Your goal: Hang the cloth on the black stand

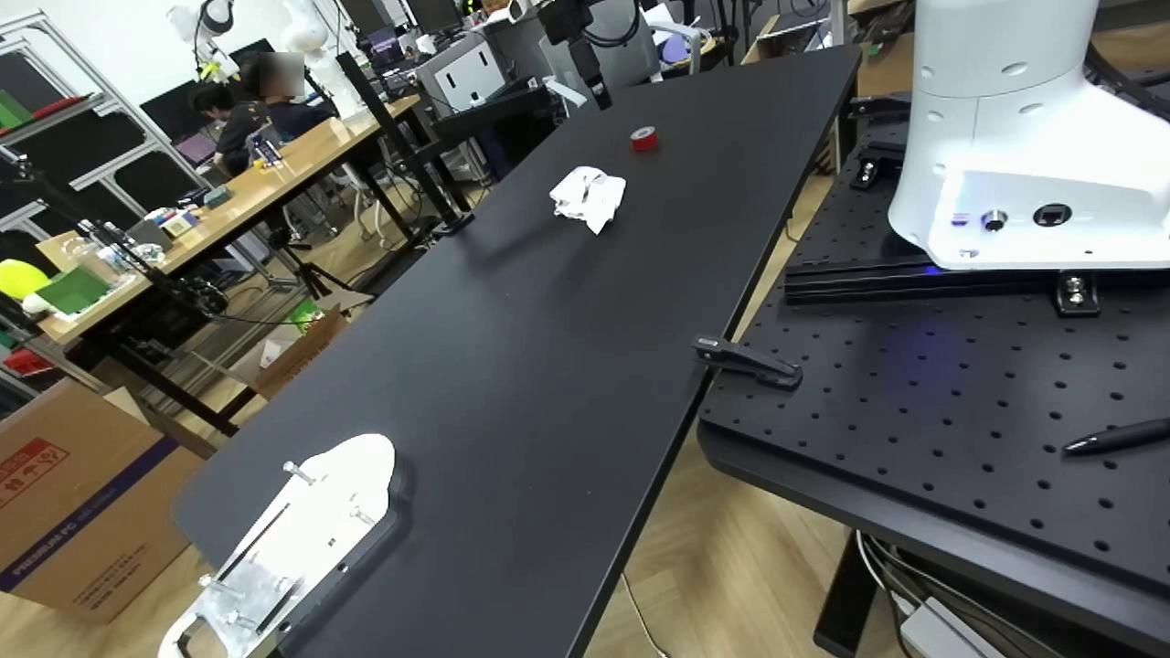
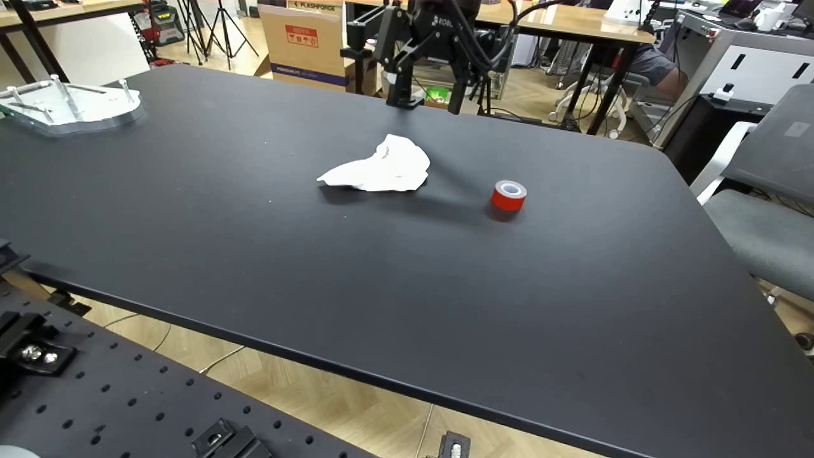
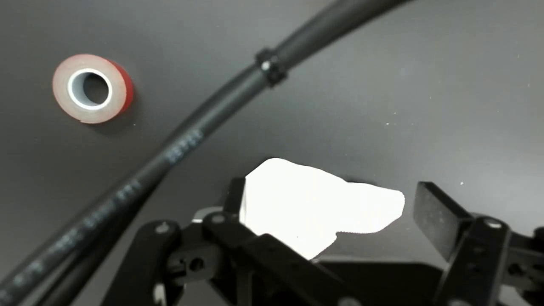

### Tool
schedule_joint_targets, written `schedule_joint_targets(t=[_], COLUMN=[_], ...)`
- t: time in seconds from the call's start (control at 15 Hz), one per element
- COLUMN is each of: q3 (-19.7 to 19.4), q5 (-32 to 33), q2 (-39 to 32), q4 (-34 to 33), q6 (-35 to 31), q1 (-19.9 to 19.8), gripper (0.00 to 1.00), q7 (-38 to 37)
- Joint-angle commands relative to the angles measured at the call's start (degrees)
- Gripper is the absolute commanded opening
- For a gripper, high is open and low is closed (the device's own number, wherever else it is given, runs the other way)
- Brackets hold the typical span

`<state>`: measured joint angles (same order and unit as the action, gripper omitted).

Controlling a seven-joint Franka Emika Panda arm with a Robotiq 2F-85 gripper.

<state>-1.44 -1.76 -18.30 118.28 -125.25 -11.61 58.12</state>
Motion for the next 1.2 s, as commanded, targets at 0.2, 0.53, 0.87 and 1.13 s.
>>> schedule_joint_targets(t=[0.2, 0.53, 0.87, 1.13], q3=[-0.19, -0.52, -1.07, 0.37], q5=[2.28, 7.97, 20.45, 18.55], q2=[-1.06, -2.07, -4.16, -5.57], q4=[-1.9, -2.19, -0.14, -0.29], q6=[4.1, 0.43, -16.49, -18.26], q1=[0.25, 1.47, 4.39, 3.79], gripper=[1.0, 1.0, 1.0, 1.0], q7=[10.3, 13.07, 10.86, 12.36])
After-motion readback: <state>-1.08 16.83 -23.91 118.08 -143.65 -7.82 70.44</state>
